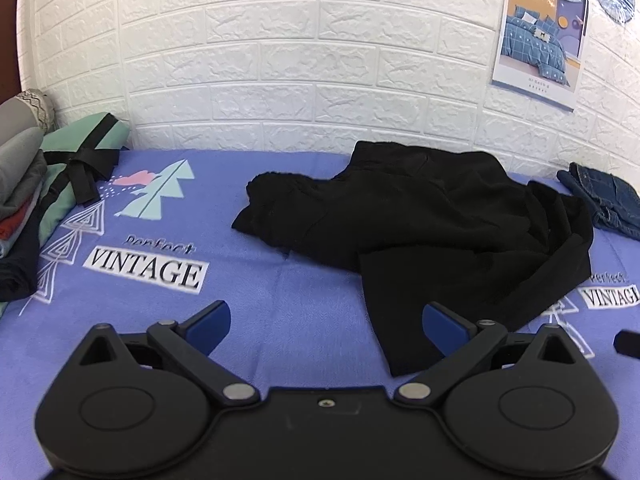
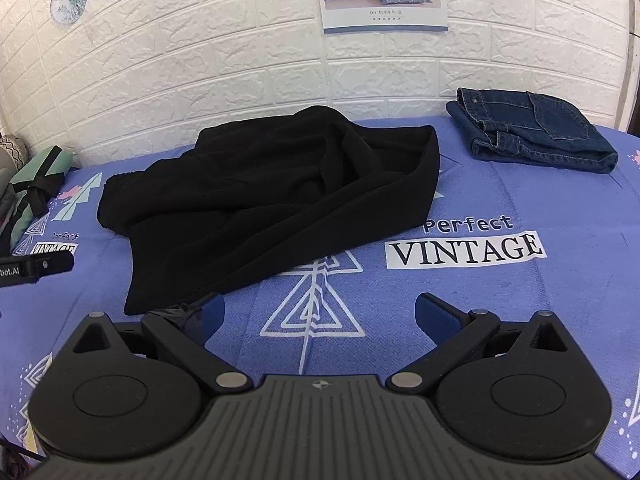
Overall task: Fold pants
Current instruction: 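Grasp the black pants waistband with the left tool while the right tool grasps another waistband edge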
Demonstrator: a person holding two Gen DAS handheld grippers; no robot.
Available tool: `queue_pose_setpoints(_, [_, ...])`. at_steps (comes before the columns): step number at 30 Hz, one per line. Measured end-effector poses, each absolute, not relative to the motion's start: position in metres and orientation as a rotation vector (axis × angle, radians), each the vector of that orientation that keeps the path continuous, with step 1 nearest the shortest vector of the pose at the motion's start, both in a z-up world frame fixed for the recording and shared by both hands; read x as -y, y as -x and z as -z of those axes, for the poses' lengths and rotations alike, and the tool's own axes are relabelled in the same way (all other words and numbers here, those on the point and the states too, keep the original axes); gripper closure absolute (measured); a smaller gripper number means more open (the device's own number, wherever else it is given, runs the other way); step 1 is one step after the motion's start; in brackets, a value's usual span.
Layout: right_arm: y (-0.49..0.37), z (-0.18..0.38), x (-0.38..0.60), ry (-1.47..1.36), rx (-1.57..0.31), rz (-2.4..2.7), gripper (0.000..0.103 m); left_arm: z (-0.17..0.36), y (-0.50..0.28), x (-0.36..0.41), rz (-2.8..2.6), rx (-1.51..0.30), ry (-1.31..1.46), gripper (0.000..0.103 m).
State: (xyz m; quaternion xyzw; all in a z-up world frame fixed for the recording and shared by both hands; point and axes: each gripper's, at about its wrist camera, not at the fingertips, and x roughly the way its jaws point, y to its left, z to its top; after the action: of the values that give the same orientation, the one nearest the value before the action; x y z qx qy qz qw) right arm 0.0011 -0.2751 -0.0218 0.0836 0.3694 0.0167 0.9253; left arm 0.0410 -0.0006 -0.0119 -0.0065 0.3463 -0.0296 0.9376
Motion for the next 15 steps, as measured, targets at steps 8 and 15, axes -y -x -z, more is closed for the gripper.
queue_pose_setpoints(8, [-0.038,0.022,0.296,-0.136,-0.743,0.003,0.000,-0.032,-0.115,0.004,0.149,-0.575,-0.048,0.003])
queue_pose_setpoints(15, [-0.078,0.032,0.322,-0.195,-0.751,0.046,0.000,-0.017,-0.226,0.023,0.234,-0.659,-0.078,0.003])
